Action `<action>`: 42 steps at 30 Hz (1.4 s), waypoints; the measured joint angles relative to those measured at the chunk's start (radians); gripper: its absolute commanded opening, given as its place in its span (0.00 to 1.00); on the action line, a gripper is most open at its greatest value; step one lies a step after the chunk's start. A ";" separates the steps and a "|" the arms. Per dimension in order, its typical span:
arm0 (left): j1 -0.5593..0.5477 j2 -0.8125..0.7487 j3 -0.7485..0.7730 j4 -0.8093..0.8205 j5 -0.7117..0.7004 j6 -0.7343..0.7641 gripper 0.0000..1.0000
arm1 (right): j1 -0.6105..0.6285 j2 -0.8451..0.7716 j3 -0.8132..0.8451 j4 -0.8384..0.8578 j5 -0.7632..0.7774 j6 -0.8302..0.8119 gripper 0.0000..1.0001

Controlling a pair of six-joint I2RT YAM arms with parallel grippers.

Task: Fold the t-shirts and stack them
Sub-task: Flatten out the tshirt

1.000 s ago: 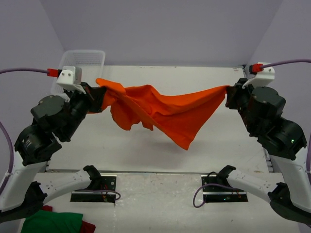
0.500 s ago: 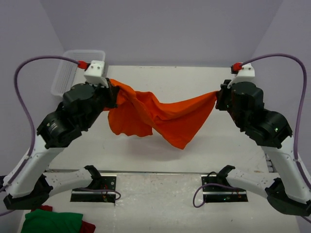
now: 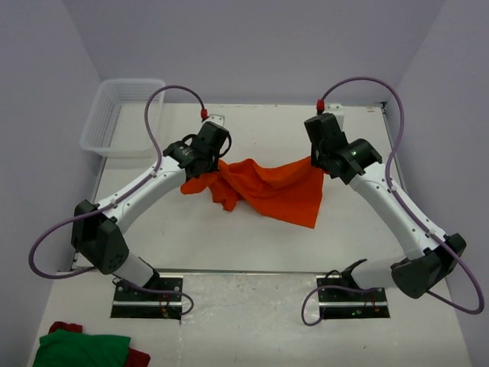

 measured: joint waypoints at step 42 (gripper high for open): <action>0.080 0.267 0.071 0.090 0.146 0.032 0.00 | 0.084 0.177 -0.063 0.054 -0.081 0.056 0.00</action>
